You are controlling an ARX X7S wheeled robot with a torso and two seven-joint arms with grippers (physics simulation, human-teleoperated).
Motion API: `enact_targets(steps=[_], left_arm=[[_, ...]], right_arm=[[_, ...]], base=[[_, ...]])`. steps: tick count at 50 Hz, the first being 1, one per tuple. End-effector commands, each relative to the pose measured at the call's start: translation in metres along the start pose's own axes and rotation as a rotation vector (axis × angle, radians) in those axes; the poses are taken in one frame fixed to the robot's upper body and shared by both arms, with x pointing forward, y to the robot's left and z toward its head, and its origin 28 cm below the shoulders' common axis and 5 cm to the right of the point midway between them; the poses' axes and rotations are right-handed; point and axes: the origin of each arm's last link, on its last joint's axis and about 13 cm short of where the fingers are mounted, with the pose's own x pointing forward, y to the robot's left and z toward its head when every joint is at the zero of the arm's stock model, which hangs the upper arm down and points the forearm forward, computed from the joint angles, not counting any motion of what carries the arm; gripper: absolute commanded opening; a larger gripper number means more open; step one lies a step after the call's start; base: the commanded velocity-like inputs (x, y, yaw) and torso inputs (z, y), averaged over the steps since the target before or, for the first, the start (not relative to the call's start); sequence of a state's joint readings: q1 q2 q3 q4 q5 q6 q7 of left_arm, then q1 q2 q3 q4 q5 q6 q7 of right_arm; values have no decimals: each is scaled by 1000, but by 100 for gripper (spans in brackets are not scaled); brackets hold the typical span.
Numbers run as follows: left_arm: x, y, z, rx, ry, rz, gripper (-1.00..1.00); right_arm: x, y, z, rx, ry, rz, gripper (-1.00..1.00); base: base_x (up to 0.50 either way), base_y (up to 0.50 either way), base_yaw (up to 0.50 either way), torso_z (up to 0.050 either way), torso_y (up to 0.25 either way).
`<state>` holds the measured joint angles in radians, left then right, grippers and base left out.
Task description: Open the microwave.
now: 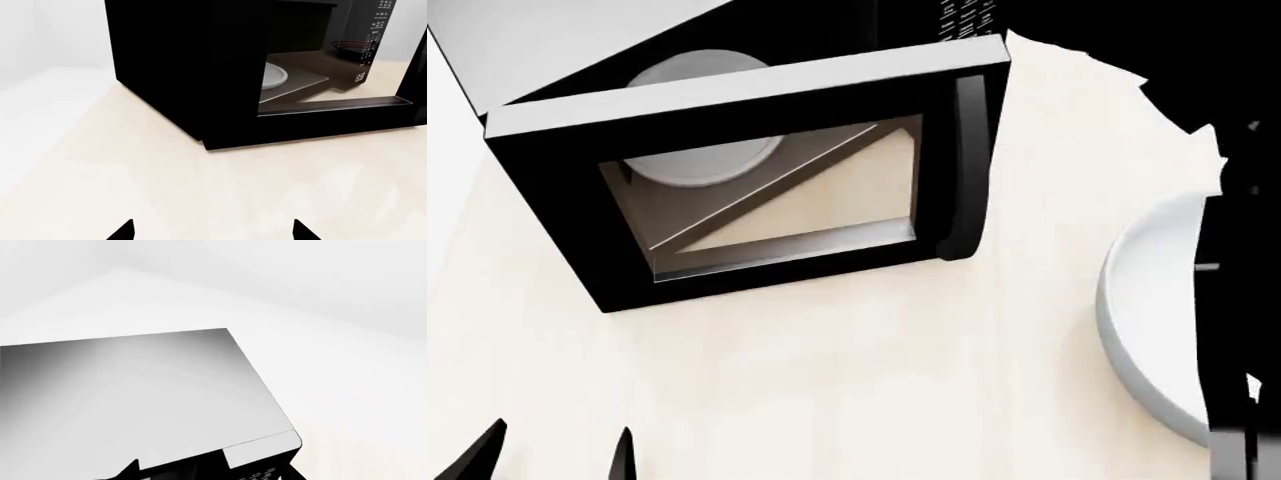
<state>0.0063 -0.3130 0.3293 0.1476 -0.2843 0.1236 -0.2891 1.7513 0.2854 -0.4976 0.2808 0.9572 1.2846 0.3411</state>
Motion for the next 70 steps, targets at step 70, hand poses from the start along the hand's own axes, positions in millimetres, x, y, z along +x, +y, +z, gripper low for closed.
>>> enact_targets(steps=[70], left_arm=[[-6, -2, -7, -66, 62, -12, 100]], right_arm=[[30, -5, -36, -84, 297, 20, 100]], base=[[0, 0, 0, -1, -1]])
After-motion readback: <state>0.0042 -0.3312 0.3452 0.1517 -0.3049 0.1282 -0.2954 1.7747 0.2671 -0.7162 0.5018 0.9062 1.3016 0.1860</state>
